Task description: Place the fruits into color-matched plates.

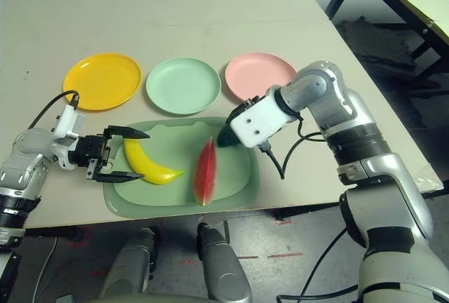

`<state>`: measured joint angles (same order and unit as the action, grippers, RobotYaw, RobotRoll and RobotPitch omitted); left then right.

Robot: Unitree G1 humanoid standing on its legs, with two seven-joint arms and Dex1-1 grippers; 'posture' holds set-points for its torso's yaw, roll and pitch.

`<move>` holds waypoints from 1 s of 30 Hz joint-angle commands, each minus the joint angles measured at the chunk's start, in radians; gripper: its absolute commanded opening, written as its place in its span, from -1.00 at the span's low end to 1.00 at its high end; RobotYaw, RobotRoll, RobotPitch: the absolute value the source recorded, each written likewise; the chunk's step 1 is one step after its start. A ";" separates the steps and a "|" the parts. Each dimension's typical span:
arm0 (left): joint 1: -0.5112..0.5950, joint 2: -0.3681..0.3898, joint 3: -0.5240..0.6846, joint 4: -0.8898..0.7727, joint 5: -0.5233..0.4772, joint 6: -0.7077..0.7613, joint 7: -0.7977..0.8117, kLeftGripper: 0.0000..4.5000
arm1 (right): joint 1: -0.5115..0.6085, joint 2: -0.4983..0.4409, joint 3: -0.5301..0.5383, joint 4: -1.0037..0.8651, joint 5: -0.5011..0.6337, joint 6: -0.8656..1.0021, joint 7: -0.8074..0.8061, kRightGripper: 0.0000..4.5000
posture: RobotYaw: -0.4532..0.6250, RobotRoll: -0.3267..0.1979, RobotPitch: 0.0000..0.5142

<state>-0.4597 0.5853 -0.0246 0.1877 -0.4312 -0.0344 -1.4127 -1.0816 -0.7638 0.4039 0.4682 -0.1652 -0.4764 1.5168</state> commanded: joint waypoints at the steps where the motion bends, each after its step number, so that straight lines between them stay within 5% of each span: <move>1: -0.013 -0.014 0.053 0.019 -0.003 0.043 0.116 1.00 | -0.100 0.028 -0.037 0.081 -0.005 0.029 -0.050 0.25 | -0.19 0.25 -0.06; 7: -0.057 -0.045 0.075 0.009 0.062 0.108 0.351 1.00 | -0.234 0.165 0.001 0.382 -0.143 -0.042 -0.301 0.25 | -0.16 0.25 -0.06; 18: -0.055 -0.034 0.062 -0.022 0.112 0.116 0.424 1.00 | -0.287 0.349 0.090 0.708 -0.334 -0.144 -0.581 0.25 | -0.08 0.25 -0.03; 23: -0.056 -0.021 0.049 -0.003 0.130 0.092 0.405 1.00 | -0.290 0.338 0.087 0.721 -0.342 -0.171 -0.573 0.99 | -0.11 0.25 -0.04; 30: -0.061 0.019 0.020 0.032 0.075 0.080 0.213 1.00 | -0.332 0.243 0.050 0.595 -0.259 -0.207 -0.378 0.99 | -0.20 0.25 -0.06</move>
<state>-0.5319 0.5861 0.0141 0.2139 -0.3309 0.0513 -1.1265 -1.3943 -0.5100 0.4793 1.1192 -0.4669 -0.6730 1.0633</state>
